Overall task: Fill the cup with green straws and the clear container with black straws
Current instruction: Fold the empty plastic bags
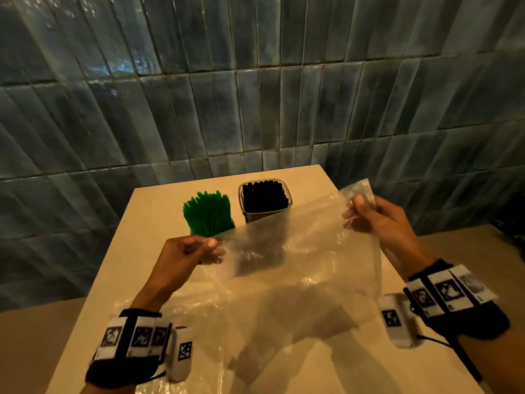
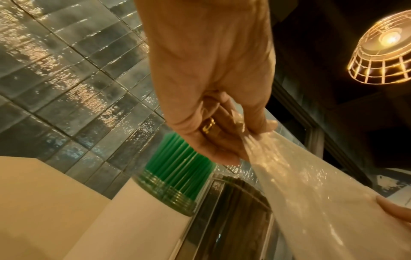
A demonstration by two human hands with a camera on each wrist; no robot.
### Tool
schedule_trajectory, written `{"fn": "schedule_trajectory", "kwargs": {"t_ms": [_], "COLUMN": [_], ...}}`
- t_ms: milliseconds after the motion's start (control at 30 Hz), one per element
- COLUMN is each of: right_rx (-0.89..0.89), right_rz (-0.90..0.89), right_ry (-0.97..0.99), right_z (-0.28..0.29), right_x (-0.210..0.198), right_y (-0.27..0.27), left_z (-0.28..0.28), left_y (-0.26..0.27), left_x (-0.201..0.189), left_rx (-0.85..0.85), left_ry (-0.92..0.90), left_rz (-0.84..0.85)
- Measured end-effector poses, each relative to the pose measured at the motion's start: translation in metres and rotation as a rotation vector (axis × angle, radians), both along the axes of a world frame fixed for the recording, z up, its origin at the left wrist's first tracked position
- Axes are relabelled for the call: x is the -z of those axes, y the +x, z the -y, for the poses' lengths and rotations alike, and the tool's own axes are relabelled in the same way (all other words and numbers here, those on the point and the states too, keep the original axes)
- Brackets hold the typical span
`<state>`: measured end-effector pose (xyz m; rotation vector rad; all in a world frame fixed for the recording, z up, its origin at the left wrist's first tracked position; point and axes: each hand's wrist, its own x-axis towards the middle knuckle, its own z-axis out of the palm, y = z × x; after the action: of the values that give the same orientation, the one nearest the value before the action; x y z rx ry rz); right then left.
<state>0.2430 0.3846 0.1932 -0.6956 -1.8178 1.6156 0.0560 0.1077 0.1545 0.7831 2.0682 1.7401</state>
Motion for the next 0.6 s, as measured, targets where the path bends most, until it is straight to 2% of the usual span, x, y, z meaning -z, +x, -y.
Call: {"fn": "schedule_trajectory", "kwargs": {"t_ms": [233,367,500,600], "right_rx": [-0.055,-0.041,0.029,-0.042], "right_rz": [-0.03,-0.088,-0.221,-0.221], "right_ry": [-0.047,-0.148,-0.399,-0.529], "right_z": [-0.003,-0.005,-0.007,-0.003], "right_x": [-0.022,-0.028,-0.035,-0.036], "right_y": [-0.009,-0.013,-0.014,-0.014], "left_z": [0.012,0.017,0.015,0.006], "left_y": [-0.001,-0.003,0.017,0.031], "left_x": [0.002,-0.001,0.001,-0.003], "left_rx": [-0.102,-0.086,0.059,-0.07], "left_ry": [0.19,0.31,0.063,0.149], "left_rz": [0.159,0.278,0.179,0.104]}}
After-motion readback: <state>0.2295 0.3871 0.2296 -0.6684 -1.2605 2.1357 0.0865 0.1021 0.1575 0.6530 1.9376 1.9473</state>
